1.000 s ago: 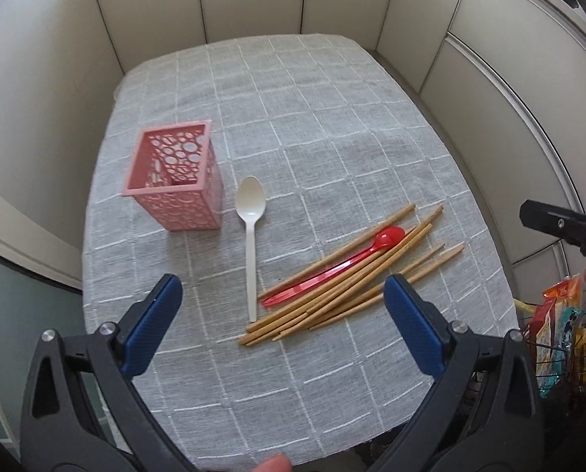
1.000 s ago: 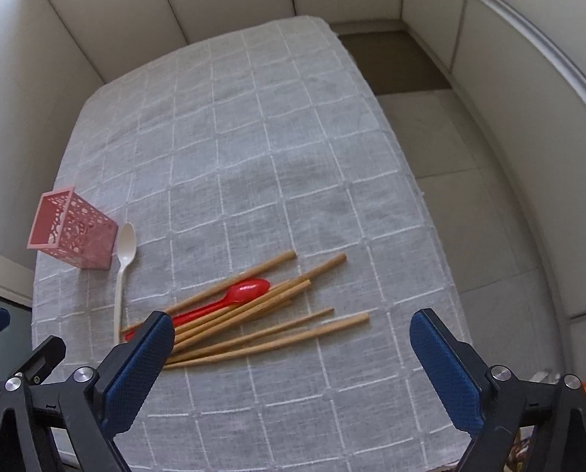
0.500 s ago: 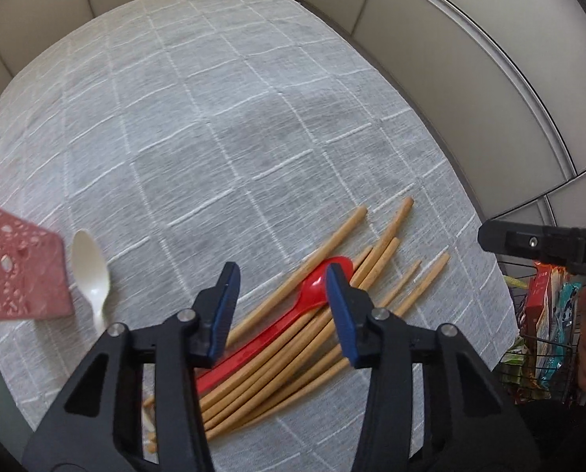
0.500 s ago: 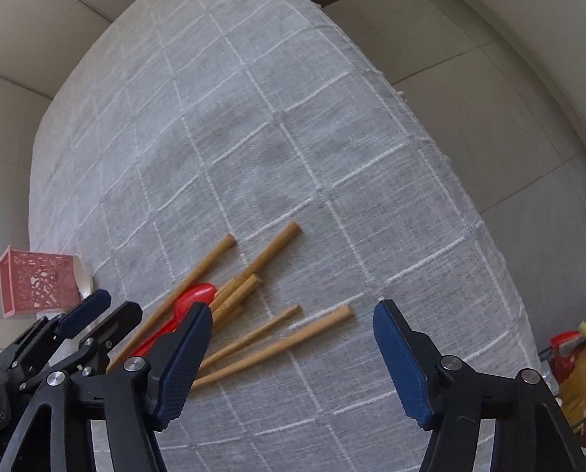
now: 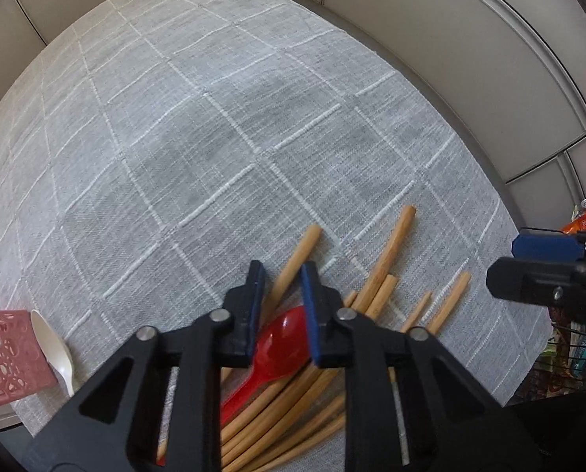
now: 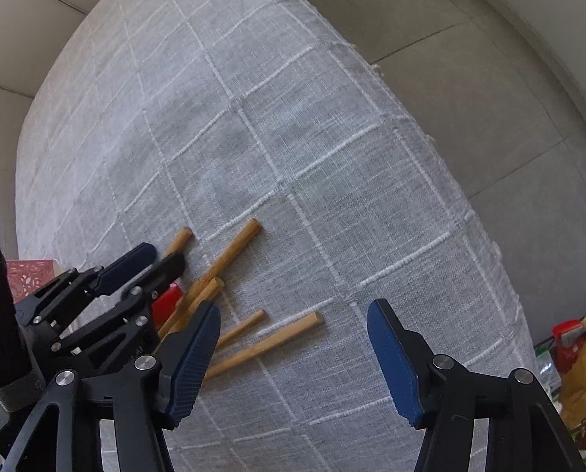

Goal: Organize utensils
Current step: 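Lower the left tool to the chopstick pile and grasp one chopstick, then lift the chopstick with the left tool and drop it into the pink holder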

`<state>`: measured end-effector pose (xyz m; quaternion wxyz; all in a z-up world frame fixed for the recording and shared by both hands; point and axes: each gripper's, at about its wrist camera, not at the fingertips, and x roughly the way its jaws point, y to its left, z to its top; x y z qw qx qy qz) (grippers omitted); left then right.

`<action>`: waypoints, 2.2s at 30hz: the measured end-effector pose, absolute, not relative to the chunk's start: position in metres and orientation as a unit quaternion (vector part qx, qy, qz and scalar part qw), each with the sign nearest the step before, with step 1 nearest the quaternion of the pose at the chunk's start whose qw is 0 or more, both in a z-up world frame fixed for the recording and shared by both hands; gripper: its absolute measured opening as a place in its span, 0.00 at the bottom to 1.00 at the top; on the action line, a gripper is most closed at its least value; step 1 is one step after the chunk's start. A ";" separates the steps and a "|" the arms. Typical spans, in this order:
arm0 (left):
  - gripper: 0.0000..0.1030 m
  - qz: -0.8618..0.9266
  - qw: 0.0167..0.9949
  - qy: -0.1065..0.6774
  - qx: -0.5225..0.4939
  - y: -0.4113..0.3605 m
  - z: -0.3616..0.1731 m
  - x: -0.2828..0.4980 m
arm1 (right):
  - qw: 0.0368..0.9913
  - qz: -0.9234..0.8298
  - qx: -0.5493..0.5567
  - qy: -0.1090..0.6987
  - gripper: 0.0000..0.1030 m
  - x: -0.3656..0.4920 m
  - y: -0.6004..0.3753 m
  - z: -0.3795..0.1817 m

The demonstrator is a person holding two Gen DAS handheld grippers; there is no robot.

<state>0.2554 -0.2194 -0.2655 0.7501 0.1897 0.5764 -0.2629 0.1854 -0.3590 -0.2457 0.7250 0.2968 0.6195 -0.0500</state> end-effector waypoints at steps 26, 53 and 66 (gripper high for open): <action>0.08 -0.192 0.827 0.525 0.063 -0.108 -0.190 0.215 | 0.733 -0.059 0.347 0.582 0.30 0.204 -0.342 -0.256; 0.08 -0.142 0.854 0.501 0.025 -0.051 -0.176 0.204 | 0.765 -0.118 0.296 0.559 0.08 0.259 -0.278 -0.275; 0.08 -0.120 0.887 0.445 0.023 -0.023 -0.141 0.182 | 0.796 -0.055 0.348 0.493 0.08 0.218 -0.307 -0.217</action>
